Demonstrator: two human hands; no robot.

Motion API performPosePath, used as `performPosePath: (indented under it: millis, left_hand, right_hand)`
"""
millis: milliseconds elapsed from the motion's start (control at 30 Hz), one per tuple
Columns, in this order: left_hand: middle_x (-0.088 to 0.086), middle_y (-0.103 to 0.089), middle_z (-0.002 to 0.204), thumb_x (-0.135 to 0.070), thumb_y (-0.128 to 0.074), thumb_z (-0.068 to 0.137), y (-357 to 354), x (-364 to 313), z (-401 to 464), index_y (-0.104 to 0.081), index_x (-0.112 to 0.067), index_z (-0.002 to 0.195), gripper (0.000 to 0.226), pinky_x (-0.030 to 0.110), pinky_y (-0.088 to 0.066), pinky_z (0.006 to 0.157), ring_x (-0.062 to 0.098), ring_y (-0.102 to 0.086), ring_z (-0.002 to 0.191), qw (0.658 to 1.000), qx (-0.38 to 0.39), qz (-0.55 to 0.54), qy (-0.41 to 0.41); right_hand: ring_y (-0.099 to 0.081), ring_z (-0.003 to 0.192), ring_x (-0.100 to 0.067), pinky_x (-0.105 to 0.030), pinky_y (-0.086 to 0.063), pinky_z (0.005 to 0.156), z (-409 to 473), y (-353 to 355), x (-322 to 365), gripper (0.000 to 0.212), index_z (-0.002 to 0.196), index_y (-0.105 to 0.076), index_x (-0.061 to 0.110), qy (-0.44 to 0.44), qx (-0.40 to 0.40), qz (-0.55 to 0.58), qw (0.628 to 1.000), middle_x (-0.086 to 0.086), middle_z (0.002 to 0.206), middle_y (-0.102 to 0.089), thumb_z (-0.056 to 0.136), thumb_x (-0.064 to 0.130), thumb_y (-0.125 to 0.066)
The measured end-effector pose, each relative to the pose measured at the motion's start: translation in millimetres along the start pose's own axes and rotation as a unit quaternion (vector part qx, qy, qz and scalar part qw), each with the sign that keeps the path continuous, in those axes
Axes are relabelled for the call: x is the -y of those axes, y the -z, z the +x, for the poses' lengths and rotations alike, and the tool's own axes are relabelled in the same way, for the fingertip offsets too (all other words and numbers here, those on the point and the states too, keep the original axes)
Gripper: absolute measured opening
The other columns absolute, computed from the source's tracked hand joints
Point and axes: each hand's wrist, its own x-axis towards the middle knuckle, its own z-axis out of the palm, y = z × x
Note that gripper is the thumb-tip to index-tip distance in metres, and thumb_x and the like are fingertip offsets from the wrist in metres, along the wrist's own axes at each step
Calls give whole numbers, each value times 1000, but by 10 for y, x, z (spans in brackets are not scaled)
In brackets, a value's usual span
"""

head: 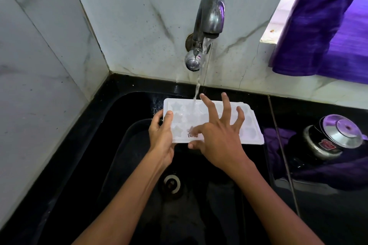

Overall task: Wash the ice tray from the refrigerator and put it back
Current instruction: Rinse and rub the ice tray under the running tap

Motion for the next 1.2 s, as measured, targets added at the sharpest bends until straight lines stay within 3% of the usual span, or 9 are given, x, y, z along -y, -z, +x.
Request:
performPosePath:
  millis: [100,200,333,433,633,767,933,1067,1200]
  left_hand:
    - [8,-68,109,-27,-52,96,-4,-19,-5,-51,-20,128,33,35,-59,66,24,-68,90,1000,1,-4,6]
    - [7,-69,106,-27,-52,96,-11,-37,-23,-52,-20,125,31,33,-60,64,22,-69,88,1000,14,-7,15]
    - [9,-70,105,-26,-51,96,-15,-23,-57,-55,-18,122,28,32,-59,59,21,-69,81,999,38,-3,31]
    - [10,-71,102,-26,-52,95,-10,13,-92,-57,-19,118,24,36,-59,65,21,-69,81,998,49,0,40]
    - [10,-73,95,-24,-54,95,8,117,-167,-59,-14,117,25,34,-58,66,22,-70,80,997,64,12,40]
    - [11,-72,95,-25,-52,95,28,147,-198,-58,-14,118,25,33,-58,62,20,-70,77,997,59,-2,56]
    - [9,-72,94,-23,-52,96,18,141,-209,-58,-11,117,26,35,-59,70,21,-70,80,997,62,-1,49]
    - [7,-72,91,-24,-53,95,22,130,-196,-58,-11,117,26,32,-59,66,18,-70,77,996,70,-12,54]
    - [8,-72,92,-24,-53,95,19,145,-205,-59,-10,114,25,33,-58,66,19,-69,77,996,76,-5,50]
  right_hand:
    - [28,137,-24,-52,14,106,14,74,-14,33,85,-73,38,-35,-26,53,998,12,158,2,59,58,-77]
    - [26,140,-22,-52,10,109,57,158,-68,38,79,-71,38,-44,-5,94,995,15,157,1,51,63,-78]
    - [28,140,-22,-53,6,111,149,192,-101,41,90,-67,41,-51,-3,116,992,12,157,2,64,72,-63]
    - [31,139,-23,-54,7,111,270,148,-93,39,103,-62,42,-38,1,105,994,10,157,3,76,69,-54]
    - [29,139,-36,-59,7,110,432,132,-5,45,117,-59,44,-12,94,29,995,3,159,10,84,70,-41]
    - [27,140,-38,-59,7,110,451,155,17,42,110,-65,41,-9,101,-2,995,2,159,9,82,67,-49]
    - [23,141,-35,-56,7,109,450,129,37,36,92,-72,35,1,-1,-12,1000,4,159,6,73,63,-63]
    - [27,140,-38,-59,7,110,461,138,24,41,106,-68,39,10,68,-33,997,1,158,15,83,66,-48]
    - [26,140,-38,-60,6,110,479,169,31,33,100,-70,37,18,65,-33,997,3,159,13,82,61,-56]
